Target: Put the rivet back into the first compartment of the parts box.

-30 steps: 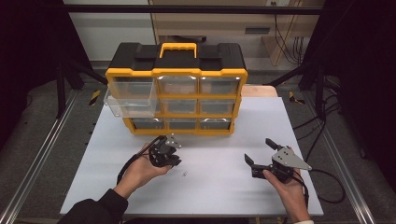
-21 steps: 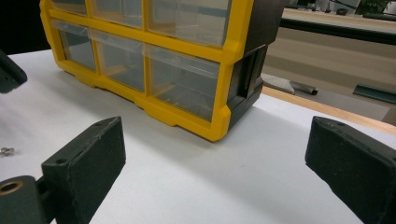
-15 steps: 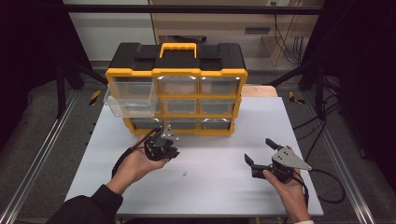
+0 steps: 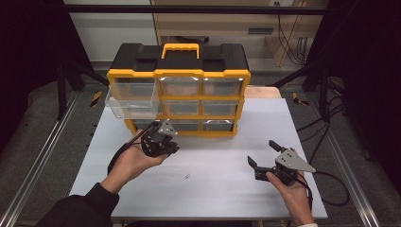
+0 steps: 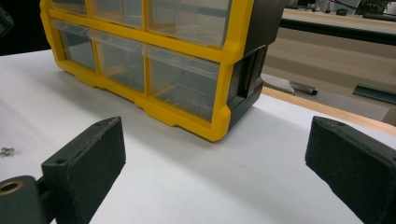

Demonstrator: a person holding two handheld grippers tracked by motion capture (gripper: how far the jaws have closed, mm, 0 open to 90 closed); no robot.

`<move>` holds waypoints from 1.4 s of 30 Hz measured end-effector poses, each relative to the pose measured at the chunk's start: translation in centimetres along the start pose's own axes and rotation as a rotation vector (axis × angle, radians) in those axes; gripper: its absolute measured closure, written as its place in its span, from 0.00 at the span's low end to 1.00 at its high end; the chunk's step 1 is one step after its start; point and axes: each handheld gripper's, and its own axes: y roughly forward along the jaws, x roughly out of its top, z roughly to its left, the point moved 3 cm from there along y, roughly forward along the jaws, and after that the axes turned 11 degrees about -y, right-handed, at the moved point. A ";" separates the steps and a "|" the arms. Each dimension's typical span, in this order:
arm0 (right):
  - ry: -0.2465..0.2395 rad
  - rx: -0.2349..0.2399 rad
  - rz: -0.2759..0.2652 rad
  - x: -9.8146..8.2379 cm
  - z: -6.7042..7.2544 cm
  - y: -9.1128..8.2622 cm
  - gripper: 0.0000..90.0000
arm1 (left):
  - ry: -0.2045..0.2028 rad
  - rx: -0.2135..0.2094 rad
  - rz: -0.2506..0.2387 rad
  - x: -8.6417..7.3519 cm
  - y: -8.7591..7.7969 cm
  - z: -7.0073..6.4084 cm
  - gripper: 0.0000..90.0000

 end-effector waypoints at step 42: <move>-0.004 0.003 0.006 0.0 0.1 0.0 0.06 | 0.060 0.037 -0.134 5.6 -7.2 -1.0 0.89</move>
